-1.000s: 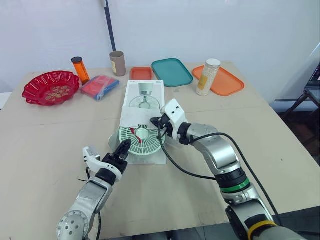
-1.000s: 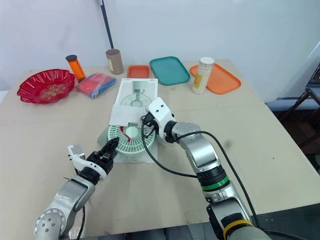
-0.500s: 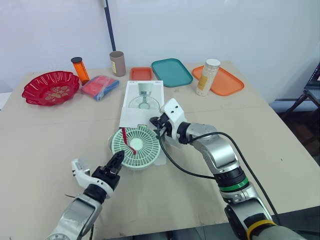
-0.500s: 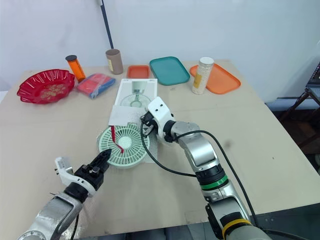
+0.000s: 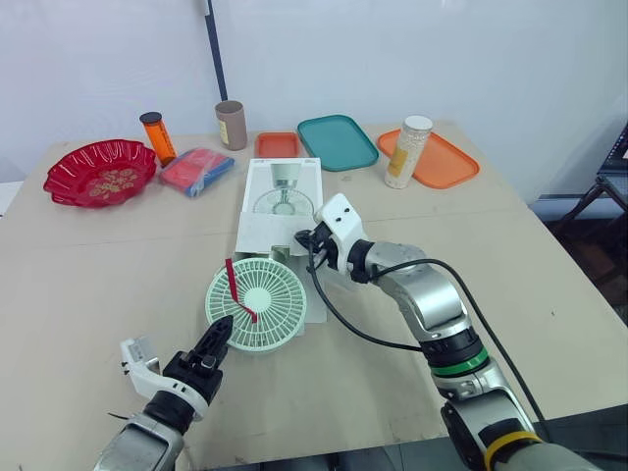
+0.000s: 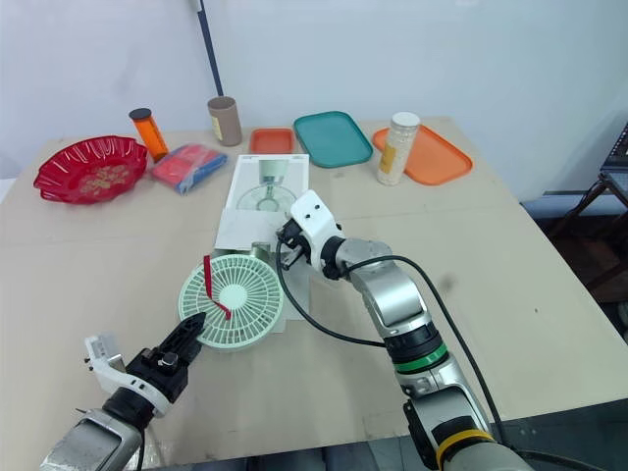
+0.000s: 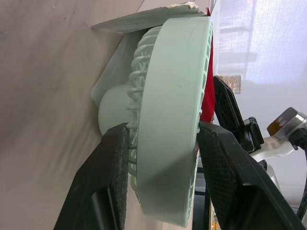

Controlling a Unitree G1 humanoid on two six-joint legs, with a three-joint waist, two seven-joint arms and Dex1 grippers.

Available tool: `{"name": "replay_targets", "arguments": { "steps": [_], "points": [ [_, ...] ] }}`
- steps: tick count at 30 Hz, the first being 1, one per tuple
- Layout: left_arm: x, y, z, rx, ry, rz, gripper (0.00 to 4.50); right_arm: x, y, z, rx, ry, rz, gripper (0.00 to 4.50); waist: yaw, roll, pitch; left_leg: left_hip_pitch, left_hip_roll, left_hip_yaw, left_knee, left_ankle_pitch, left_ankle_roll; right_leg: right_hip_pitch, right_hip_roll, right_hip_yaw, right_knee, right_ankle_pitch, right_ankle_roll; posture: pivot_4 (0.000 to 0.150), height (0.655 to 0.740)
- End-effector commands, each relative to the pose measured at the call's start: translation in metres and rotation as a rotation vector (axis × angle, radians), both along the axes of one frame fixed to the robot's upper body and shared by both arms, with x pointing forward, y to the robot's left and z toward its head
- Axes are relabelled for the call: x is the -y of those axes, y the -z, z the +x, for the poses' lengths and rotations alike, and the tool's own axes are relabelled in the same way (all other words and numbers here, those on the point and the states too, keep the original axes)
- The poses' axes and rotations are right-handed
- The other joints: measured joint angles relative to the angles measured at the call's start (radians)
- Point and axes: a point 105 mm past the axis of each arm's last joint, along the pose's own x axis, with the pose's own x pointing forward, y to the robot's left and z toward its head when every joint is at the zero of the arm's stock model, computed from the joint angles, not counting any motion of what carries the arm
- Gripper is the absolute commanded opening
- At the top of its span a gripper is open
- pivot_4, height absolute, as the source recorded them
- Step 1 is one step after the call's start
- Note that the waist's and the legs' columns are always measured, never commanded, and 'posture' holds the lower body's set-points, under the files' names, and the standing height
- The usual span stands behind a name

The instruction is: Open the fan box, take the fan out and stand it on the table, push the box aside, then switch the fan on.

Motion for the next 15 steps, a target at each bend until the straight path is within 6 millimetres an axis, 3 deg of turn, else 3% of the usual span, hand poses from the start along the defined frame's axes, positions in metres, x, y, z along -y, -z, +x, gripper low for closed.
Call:
{"name": "replay_targets", "arguments": {
  "steps": [1,6,12,14,15],
  "points": [
    [-0.015,0.023,-0.013,-0.115,-0.057,0.041,1.68,0.004,0.011,0.0,-0.038,0.019,-0.027,0.0,0.0,0.0,0.0,0.0,0.0,0.0,0.0,0.0,0.0,0.0,0.0,0.0,0.0,0.0,0.0,0.15,0.74],
    [-0.014,0.029,-0.029,-0.15,-0.057,0.049,1.68,0.004,0.012,0.0,-0.041,0.019,-0.03,0.0,0.0,0.0,0.0,0.0,0.0,0.0,0.0,0.0,0.0,0.0,0.0,0.0,0.0,-0.001,0.0,0.15,0.74],
    [-0.016,0.018,-0.026,-0.091,-0.071,0.055,1.68,0.003,0.014,-0.001,-0.045,0.01,-0.032,0.0,0.0,0.001,0.0,0.0,0.0,0.0,0.0,-0.001,0.001,0.0,0.0,0.0,0.0,-0.002,0.0,0.15,0.74],
    [-0.015,0.01,-0.023,-0.056,-0.073,0.049,2.53,0.003,0.014,-0.002,-0.046,0.008,-0.031,0.0,0.0,0.001,0.001,0.0,0.0,0.0,0.0,-0.001,0.001,0.0,0.0,0.0,0.0,-0.002,0.0,0.15,0.74],
    [-0.014,0.008,-0.022,-0.052,-0.075,0.048,2.68,0.003,0.014,-0.002,-0.046,0.008,-0.03,0.0,0.001,0.001,0.001,0.0,0.0,0.0,0.0,-0.001,0.001,0.0,0.0,0.0,0.0,-0.002,0.0,0.15,0.74]
  ]
}}
